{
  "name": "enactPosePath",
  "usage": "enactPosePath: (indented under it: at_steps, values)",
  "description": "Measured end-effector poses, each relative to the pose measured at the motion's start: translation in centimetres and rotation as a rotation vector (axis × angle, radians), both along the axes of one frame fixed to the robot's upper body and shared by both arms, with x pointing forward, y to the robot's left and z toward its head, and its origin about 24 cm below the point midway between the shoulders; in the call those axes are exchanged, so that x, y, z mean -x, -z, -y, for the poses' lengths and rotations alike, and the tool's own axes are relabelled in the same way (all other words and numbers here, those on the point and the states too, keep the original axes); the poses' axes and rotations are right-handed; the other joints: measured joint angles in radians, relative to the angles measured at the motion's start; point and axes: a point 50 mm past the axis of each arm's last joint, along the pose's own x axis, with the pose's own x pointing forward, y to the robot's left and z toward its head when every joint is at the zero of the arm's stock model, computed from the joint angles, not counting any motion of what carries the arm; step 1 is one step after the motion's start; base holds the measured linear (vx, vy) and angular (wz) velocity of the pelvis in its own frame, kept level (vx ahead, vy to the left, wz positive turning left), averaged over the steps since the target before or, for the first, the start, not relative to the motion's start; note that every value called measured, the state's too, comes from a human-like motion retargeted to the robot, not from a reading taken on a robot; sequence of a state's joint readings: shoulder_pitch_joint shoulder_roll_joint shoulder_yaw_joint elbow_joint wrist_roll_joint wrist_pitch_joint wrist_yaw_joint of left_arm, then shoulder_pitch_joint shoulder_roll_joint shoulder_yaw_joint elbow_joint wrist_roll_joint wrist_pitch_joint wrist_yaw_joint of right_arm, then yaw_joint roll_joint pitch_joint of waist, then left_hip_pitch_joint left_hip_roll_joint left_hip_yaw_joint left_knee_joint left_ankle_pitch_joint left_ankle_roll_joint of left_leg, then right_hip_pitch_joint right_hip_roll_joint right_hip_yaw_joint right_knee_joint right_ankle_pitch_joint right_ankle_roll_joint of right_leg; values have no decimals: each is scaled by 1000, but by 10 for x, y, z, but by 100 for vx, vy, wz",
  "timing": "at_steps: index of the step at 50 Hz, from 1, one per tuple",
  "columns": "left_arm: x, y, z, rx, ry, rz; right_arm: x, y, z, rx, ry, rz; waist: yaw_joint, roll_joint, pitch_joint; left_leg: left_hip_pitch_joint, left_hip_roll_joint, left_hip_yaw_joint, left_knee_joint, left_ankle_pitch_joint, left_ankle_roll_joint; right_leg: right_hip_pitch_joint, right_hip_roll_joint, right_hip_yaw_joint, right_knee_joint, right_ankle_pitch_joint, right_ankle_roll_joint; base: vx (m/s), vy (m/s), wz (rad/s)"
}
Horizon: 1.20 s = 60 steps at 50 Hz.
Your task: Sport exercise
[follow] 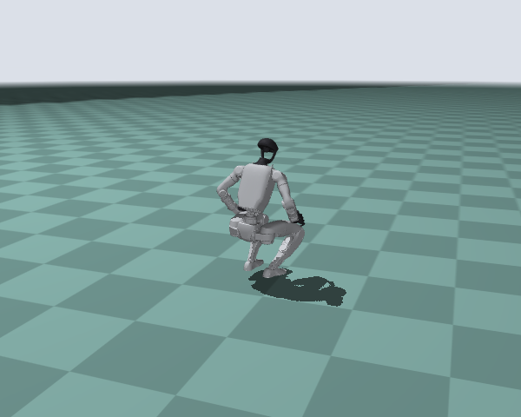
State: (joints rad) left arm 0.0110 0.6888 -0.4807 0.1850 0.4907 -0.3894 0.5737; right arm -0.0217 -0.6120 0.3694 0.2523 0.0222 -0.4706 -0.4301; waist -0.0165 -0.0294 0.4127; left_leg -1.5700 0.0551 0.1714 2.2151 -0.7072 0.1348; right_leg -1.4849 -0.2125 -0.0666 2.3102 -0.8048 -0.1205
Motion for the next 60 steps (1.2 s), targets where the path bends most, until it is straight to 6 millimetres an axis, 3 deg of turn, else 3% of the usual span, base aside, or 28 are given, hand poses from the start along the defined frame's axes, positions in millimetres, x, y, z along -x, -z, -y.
enactPosePath:
  at_steps: [4, 8, 12, 15, 18, 23, 30, 36, 42, 46, 50, 55, 60]
  values:
    - [21, 70, -7, -128, 24, -512, 13, 71, 13, -25, 9, -444, 2, 3, -83, 0, -14, -8, -26, -27, 24, -2, -4, -12, -21, 1, -11, 10, -4, 22]
    - [62, 133, -22, -229, 23, -1059, 44, 131, 27, -37, 32, -877, 5, 4, -142, 26, -20, -13, -52, -87, 54, 11, -6, -25, -41, -2, -11, 14, -2, 10]
    - [102, 168, -36, -212, -72, -1473, 74, 163, 38, -94, 85, -1184, 4, 7, -164, 87, -17, -14, -78, -156, 85, 58, -7, -38, -61, -3, 8, 17, 0, 5]
    - [117, 178, -41, -122, -177, -1636, 85, 170, 44, -158, 137, -1296, -6, 16, -176, 130, -22, -9, -113, -165, 105, 100, -19, -43, -82, 11, 30, 17, 2, 24]
    - [112, 180, -40, 32, -295, -1662, 86, 170, 51, -223, 192, -1320, -23, 28, -191, 183, -32, 3, -164, -165, 122, 144, -38, -39, -107, 48, 60, 20, 3, 39]
    - [74, 171, -38, 347, -485, -1495, 89, 169, 59, -309, 288, -1290, -60, 48, -228, 315, -72, 23, -304, -165, 121, 219, -41, -17, -146, 155, 148, 26, 4, 53]
    - [8, 138, -52, 677, -655, -1153, 110, 177, 59, -408, 384, -1291, -116, 55, -250, 596, -113, 10, -551, -165, 16, 410, -6, -4, -290, 242, 268, 31, 2, 50]
    - [-38, 105, -58, 817, -655, -954, 145, 190, 51, -484, 443, -1359, -179, 41, -287, 794, -177, -39, -791, -122, -80, 582, 14, 45, -613, 207, 319, 26, -3, 85]
    - [-63, 86, -47, 816, -568, -877, 177, 201, 35, -506, 477, -1457, -192, -5, -343, 962, -233, -77, -990, -93, -115, 749, 16, 88, -867, 136, 327, 22, -6, 62]
    - [-64, 89, -29, 761, -497, -896, 184, 205, 21, -473, 444, -1503, -175, -45, -356, 1053, -259, -85, -1066, -91, -115, 854, -15, 75, -940, 75, 315, 18, -7, 29]
    - [-50, 104, -9, 680, -424, -978, 176, 207, 9, -423, 385, -1501, -152, -68, -356, 1121, -264, -92, -1106, -91, -111, 936, -28, 53, -989, 39, 306, 13, -7, 10]
    - [-16, 132, 13, 564, -336, -1154, 152, 204, 2, -380, 321, -1435, -122, -59, -358, 1162, -237, -103, -1127, -94, -109, 995, -7, 22, -1044, 36, 291, 9, -6, 0]
    - [24, 156, 21, 446, -290, -1329, 130, 197, 4, -359, 299, -1359, -104, -43, -367, 1183, -210, -113, -1151, -96, -112, 1033, 12, -9, -1092, 40, 278, 6, -5, 5]
